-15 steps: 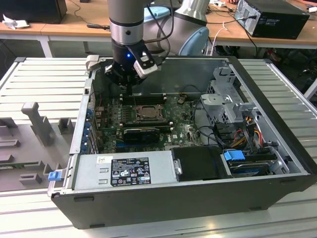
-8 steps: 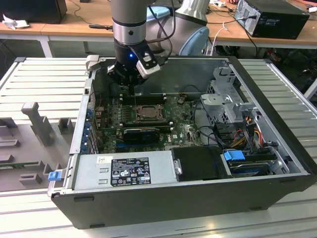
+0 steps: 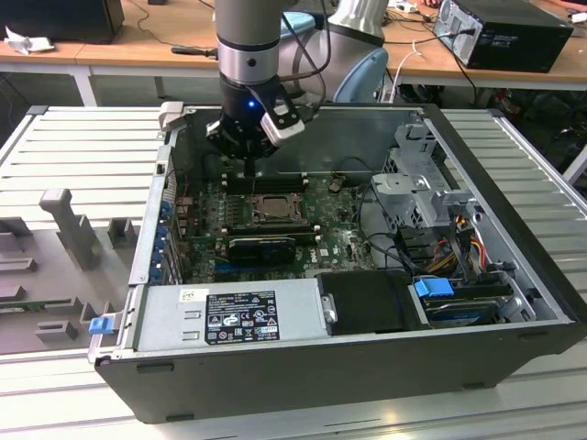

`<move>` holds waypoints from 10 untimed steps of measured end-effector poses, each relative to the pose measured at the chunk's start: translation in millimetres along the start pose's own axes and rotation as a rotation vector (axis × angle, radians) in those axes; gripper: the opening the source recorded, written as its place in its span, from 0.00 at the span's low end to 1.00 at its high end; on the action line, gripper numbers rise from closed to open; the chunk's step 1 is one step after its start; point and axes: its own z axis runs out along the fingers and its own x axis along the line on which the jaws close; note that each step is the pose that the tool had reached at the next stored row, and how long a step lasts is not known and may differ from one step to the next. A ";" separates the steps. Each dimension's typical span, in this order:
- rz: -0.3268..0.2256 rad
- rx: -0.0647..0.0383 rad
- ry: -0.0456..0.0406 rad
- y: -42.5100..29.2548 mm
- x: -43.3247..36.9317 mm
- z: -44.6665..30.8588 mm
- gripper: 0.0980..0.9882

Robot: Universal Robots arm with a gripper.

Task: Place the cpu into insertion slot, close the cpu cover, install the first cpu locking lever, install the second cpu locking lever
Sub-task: 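Install the first cpu locking lever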

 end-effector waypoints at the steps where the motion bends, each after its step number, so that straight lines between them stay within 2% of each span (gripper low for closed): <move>1: 0.000 0.000 0.0001 -0.3 -4.2 0.7 0.01; 4: 0.000 0.000 0.0006 -1.1 -16.4 2.4 0.01; 5: 0.000 -0.005 0.0005 -1.4 -18.5 2.5 0.01; 7: -0.001 -0.033 -0.0010 -1.4 -20.0 2.7 0.01; 8: -0.002 -0.053 -0.0020 -1.4 -21.2 2.7 0.01; 9: -0.002 -0.058 -0.0023 -1.5 -22.9 3.8 0.01; 10: -0.002 -0.057 -0.0021 -1.9 -25.7 7.4 0.01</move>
